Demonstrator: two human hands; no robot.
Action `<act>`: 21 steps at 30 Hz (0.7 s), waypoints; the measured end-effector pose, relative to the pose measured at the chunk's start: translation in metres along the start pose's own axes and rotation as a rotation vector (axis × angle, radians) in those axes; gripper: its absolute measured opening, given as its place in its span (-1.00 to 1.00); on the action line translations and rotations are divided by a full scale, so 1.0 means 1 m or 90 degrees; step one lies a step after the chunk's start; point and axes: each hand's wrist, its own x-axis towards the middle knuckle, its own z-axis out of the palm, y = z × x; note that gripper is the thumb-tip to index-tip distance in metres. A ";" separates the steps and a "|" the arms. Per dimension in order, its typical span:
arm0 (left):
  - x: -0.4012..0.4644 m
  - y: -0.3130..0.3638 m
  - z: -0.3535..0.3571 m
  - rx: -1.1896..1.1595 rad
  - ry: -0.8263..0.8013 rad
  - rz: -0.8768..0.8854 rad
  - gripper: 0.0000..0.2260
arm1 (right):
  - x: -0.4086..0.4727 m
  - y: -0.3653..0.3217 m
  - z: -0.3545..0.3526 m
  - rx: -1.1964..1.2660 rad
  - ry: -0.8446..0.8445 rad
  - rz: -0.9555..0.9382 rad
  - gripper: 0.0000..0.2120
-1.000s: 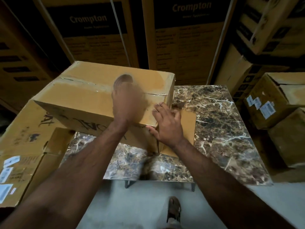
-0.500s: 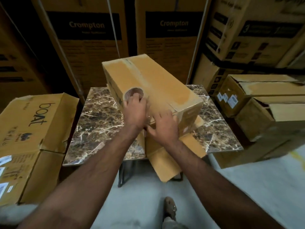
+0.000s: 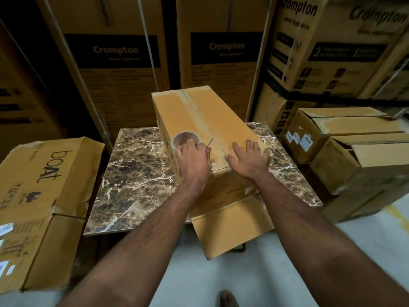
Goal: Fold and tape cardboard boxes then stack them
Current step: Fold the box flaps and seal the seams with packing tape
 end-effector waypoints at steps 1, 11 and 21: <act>0.000 0.000 0.005 0.006 0.002 -0.003 -0.63 | -0.002 0.000 0.001 -0.001 0.003 0.004 -0.30; 0.017 -0.027 -0.001 0.002 0.049 0.040 -0.54 | -0.031 -0.035 -0.009 -0.042 0.024 0.006 -0.25; 0.033 -0.046 -0.004 0.050 0.039 0.051 -0.70 | -0.057 -0.048 -0.027 0.260 0.050 -0.145 -0.58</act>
